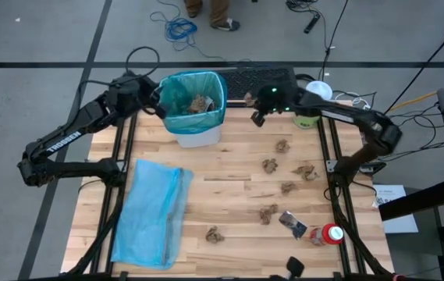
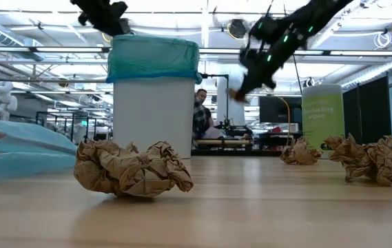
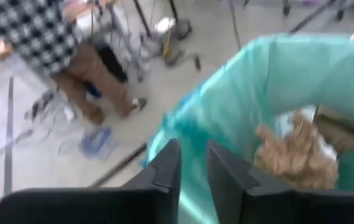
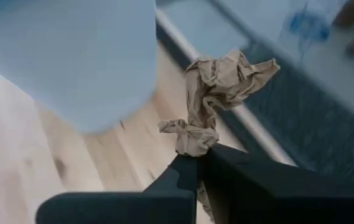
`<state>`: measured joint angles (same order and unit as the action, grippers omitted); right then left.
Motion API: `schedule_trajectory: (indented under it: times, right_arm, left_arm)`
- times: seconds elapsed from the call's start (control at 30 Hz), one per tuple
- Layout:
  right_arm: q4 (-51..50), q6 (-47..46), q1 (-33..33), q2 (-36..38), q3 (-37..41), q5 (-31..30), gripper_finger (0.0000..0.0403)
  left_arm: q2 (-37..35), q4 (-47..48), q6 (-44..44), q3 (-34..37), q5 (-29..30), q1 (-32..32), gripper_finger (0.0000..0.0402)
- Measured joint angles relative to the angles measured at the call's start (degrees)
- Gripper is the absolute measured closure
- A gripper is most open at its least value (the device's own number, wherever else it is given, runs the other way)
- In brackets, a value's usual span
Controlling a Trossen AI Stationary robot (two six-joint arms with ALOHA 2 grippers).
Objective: Place trash/remove bag and relplace
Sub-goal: Put the brown paper into the blue trash bag inside the white trash bin
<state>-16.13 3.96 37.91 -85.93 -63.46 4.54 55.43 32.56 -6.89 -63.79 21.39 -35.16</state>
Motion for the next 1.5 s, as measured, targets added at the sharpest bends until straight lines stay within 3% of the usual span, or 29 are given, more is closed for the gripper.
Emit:
schedule_trajectory:
  times: [0.17,0.5,0.83,1.0,1.13,1.33,1.5]
  right_arm:
    - [0.0,0.1,-0.4,8.9,-1.3,0.1,0.0402]
    - [-0.1,4.5,-5.7,12.4,-10.6,0.1,0.0403]
    - [1.4,5.6,-9.0,10.4,-14.6,0.3,0.0403]
    - [4.3,6.4,-10.8,7.5,-16.0,0.7,0.0403]
    - [8.0,6.5,-11.2,3.0,-19.3,5.2,0.0403]
    - [6.8,8.9,-11.2,-6.4,-29.7,6.3,0.0403]
    - [0.1,9.4,-11.2,-14.9,-41.1,6.1,0.0402]
  left_arm:
    - [0.3,2.5,2.1,0.4,1.7,-0.1,0.0396]
    - [6.8,-0.8,1.5,1.8,1.3,-1.2,0.04]
    - [10.4,-9.6,-2.4,1.9,-14.4,-1.2,0.04]
    - [11.4,-10.9,-2.4,1.9,-16.8,-0.4,0.04]
    - [11.1,-11.5,-2.9,1.1,-16.9,0.4,0.04]
    - [9.1,-12.3,-3.1,-1.9,-16.6,0.4,0.04]
    - [7.6,-11.7,-4.1,-3.1,-16.6,0.5,0.04]
